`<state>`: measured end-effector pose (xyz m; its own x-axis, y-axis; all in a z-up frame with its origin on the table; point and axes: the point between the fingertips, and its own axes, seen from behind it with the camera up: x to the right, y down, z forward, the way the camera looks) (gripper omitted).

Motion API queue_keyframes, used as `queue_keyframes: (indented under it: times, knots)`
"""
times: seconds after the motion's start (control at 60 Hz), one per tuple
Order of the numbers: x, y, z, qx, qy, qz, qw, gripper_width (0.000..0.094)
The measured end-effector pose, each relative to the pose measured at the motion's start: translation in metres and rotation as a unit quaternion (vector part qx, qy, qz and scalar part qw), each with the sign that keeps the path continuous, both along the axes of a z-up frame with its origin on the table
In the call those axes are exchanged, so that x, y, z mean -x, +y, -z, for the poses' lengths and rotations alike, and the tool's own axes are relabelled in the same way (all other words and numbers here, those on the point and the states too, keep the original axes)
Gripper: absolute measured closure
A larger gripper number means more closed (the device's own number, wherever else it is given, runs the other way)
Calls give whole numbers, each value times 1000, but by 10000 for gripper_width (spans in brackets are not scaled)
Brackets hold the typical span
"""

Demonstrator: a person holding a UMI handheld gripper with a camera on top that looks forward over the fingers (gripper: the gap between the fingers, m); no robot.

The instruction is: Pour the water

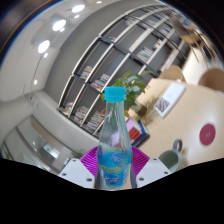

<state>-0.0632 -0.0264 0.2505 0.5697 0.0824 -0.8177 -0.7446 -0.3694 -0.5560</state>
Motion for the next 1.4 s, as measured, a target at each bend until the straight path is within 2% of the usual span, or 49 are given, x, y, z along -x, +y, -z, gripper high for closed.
queue_keyframes:
  times: [0.2, 0.317, 0.383, 0.4, 0.433, 0.517, 0.533, 0.633, 0.65, 0.667, 0.75, 0.767, 0.933, 1.017, 1.067, 1.233, 1.267, 1.35, 1.4]
  knots:
    - [-66, 11, -24, -83, -322, -1, 943, 520]
    - [-112, 18, -12, -103, -447, 15, 889, 522]
    - [-139, 24, 4, -94, -478, 25, 873, 507]
    - [-145, 33, 22, -94, -482, 29, 870, 507]
    - [-154, 27, 20, -81, -488, 31, 869, 507]
    - [-185, 36, 67, -63, -494, 33, 867, 506]
    - [-179, 33, 48, -54, -494, 32, 867, 506]
    - [-196, 39, 77, -31, -490, 38, 870, 505]
    - [-203, 43, 105, -31, -490, 41, 870, 505]
    - [-201, 37, 93, -22, -489, 41, 871, 506]
    - [-212, 34, 104, -3, -486, 46, 873, 505]
    - [-212, 41, 120, -4, -485, 49, 873, 507]
    - [-223, 31, 162, 25, -484, 43, 874, 522]
    - [-224, 27, 159, 10, -470, 61, 880, 502]
    - [-223, 23, 161, 8, -476, 56, 877, 502]
    - [-225, 22, 162, 16, -474, 61, 878, 400]
    - [-227, 20, 166, 29, -475, 59, 878, 373]
    - [-230, 10, 179, 66, -495, 43, 865, 212]
    - [-228, 1, 187, 80, -501, 30, 861, 193]
